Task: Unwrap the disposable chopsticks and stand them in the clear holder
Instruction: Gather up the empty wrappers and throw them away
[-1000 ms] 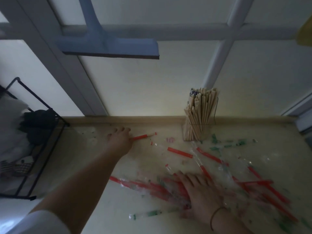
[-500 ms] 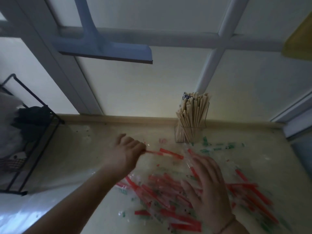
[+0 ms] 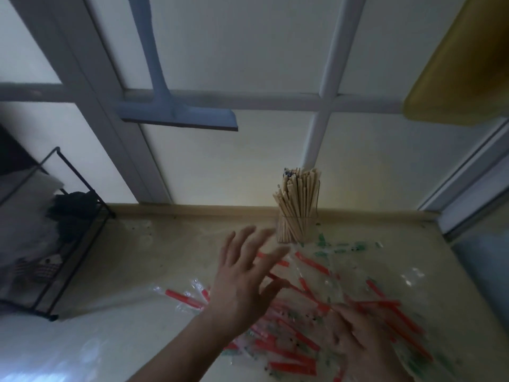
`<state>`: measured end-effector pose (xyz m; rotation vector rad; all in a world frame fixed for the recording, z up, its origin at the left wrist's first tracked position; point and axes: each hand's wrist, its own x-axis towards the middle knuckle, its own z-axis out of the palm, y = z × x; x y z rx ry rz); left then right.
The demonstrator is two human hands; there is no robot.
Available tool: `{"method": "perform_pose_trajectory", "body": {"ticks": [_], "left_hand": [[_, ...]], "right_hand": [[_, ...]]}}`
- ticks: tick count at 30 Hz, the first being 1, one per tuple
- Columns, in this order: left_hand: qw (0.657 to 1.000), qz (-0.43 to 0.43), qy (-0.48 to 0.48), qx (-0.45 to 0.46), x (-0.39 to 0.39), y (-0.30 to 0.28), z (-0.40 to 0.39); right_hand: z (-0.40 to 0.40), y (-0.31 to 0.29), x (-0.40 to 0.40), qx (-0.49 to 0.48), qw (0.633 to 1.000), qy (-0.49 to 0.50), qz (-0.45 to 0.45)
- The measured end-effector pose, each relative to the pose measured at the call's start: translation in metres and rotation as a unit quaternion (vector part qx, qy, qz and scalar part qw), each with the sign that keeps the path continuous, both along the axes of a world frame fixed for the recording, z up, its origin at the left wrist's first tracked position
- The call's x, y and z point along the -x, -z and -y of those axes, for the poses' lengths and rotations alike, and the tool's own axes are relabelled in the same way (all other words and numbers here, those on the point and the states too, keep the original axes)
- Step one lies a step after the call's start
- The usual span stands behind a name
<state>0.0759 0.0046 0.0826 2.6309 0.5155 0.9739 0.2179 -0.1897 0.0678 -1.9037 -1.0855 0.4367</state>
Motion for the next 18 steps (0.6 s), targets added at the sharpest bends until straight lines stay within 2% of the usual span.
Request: {"method": "perform_pose_trajectory", "body": {"ticks": [1, 2, 4, 6, 7, 8, 12, 18], "left_hand": [[0.99, 0.066, -0.061, 0.111, -0.001, -0.004, 0.008], [0.951, 0.133, -0.114, 0.254, -0.002, -0.013, 0.016], [0.817, 0.201, -0.14, 0.522, -0.009, -0.029, 0.028], [0.698, 0.246, -0.096, 0.666, -0.015, -0.029, 0.033], [0.662, 0.27, -0.075, 0.696, -0.016, -0.032, 0.033], [0.642, 0.284, -0.067, 0.709, -0.017, -0.036, 0.034], [0.611, 0.3, -0.076, 0.729, -0.015, -0.043, 0.038], [0.623, 0.283, -0.096, 0.723, -0.012, -0.045, 0.045]], "right_hand": [[0.001, -0.005, -0.001, -0.003, 0.994, 0.003, -0.108], [0.002, -0.009, -0.002, -0.004, 0.979, -0.001, -0.202], [0.001, -0.019, -0.004, -0.003, 0.935, -0.004, -0.355], [0.0, -0.029, -0.001, 0.002, 0.915, -0.027, -0.403], [-0.002, -0.03, 0.001, 0.006, 0.913, -0.044, -0.405], [-0.001, -0.03, 0.001, 0.01, 0.914, -0.059, -0.401], [0.0, -0.024, 0.001, 0.01, 0.93, -0.062, -0.363], [0.001, -0.02, 0.003, 0.064, 0.939, -0.095, -0.325]]}}
